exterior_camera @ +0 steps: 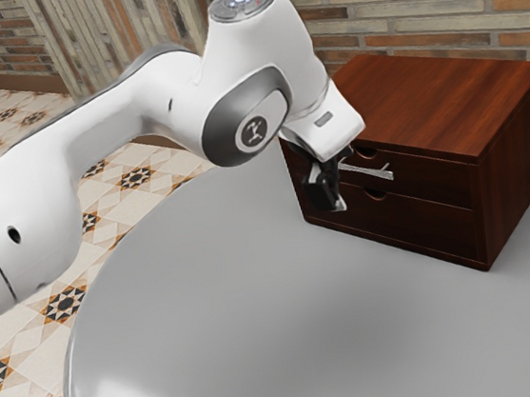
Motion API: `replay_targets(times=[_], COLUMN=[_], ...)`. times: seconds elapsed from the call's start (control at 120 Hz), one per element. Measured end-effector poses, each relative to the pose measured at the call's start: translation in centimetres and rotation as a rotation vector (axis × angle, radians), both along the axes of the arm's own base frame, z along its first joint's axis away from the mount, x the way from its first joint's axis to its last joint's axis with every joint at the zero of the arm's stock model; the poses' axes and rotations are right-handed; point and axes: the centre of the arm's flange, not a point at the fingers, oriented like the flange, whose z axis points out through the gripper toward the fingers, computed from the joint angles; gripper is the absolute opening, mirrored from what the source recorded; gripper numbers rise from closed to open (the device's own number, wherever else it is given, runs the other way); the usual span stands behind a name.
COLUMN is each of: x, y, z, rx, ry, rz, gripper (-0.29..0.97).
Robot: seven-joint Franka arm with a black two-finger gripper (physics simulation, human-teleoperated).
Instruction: Pull the drawer handle with one arm to open the drawer
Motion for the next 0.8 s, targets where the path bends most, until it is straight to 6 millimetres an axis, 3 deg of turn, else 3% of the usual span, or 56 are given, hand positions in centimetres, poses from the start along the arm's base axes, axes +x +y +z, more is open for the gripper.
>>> replay_targets(times=[0.425,0.8], x=[0.7,-0.1], y=[-0.2,-0.3], z=[-3.1,-3.6], rx=[0.044,0.065], ry=[0.008,0.01], rz=[-0.075,-0.107], gripper=[0.68,0.68])
